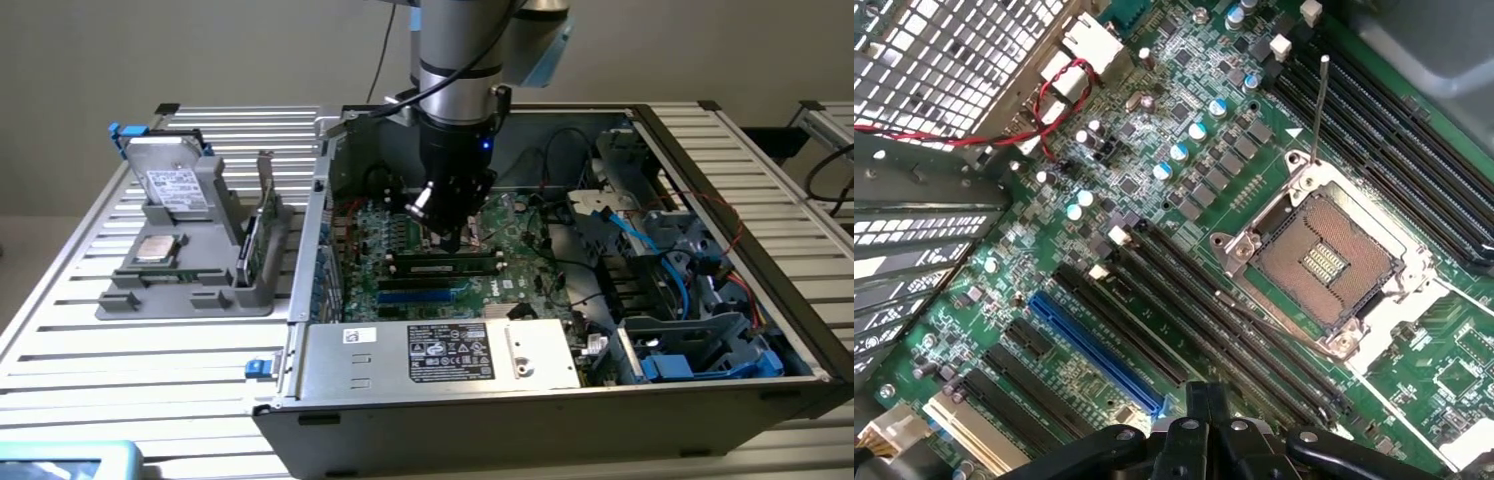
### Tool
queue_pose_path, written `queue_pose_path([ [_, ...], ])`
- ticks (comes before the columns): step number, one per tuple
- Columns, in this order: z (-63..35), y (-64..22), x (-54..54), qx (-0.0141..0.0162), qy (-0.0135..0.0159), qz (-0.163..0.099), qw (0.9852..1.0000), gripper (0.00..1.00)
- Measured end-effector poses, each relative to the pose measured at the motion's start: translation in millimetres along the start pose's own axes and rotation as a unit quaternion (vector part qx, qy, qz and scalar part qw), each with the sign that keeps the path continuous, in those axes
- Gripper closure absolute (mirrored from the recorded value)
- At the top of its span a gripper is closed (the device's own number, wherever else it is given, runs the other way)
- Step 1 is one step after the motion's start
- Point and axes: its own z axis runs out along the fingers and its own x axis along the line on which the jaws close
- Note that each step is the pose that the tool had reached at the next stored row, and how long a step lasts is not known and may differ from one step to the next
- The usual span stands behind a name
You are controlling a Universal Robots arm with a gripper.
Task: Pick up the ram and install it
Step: 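Press down the ram until it locks into place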
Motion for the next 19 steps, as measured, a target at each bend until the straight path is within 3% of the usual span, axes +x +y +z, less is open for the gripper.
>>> queue_pose_path([
  [5,-0.4,-0.1,0.1,0.0073,-0.0003,0.018,0.9998,0.89],
  [9,-0.6,-0.1,0.0,0.0115,-0.0007,0.034,0.9994,0.89],
  [15,-0.6,-0.1,0.1,0.0130,-0.0008,0.063,0.9979,0.89],
  [19,-0.7,-0.1,0.1,0.0124,0.0009,0.087,0.9961,0.89],
])
